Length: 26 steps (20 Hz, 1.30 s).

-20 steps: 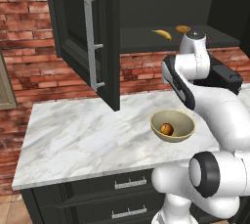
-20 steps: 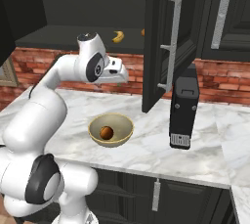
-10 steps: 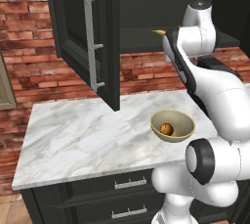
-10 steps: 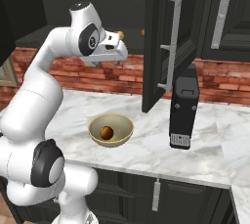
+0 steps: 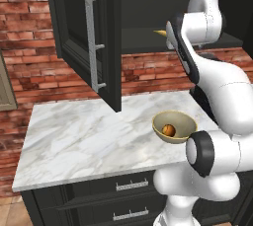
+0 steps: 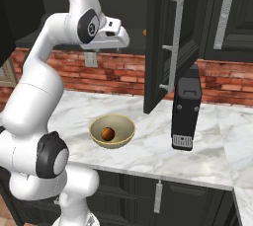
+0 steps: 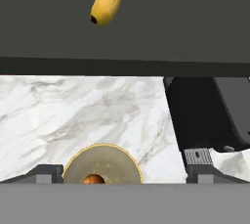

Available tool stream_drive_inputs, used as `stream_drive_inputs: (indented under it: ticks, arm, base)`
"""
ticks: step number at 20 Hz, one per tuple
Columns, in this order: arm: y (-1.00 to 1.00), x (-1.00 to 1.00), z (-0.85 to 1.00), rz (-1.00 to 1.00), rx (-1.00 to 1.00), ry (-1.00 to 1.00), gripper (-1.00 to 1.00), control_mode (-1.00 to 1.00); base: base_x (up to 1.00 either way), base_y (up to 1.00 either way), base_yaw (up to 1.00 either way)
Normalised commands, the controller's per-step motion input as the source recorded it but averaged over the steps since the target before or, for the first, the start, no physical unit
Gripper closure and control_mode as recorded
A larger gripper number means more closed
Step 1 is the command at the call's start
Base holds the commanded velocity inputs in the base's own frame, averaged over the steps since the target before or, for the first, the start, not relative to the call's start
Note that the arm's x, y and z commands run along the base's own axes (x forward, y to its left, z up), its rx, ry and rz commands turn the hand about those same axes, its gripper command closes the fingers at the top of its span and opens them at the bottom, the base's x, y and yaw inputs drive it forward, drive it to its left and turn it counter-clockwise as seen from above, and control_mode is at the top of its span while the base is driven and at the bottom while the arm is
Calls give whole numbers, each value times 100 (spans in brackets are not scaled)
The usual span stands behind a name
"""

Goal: Open the cabinet. Pick the banana and orange from the cabinet and place them into the bowl. Then close the cabinet.

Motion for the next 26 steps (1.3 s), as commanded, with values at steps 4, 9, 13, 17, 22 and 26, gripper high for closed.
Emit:
stream_drive_inputs:
  ticks: [4,9,13,17,22,26]
  arm:
    - [0,37,1,0,0,0,-100,-100]
    - [0,49,0,0,0,0,-100,-100]
    - [0,61,1,0,0,0,-100,-100]
    - [0,39,4,0,4,-1,-100,-100]
    - [0,21,0,0,10,-10,-100,-100]
    - [0,14,0,0,6,-11,-100,-100]
  base:
    - [0,0,0]
    - [0,0,0]
    - [0,0,0]
    - [0,0,0]
    - [0,0,0]
    - [0,0,0]
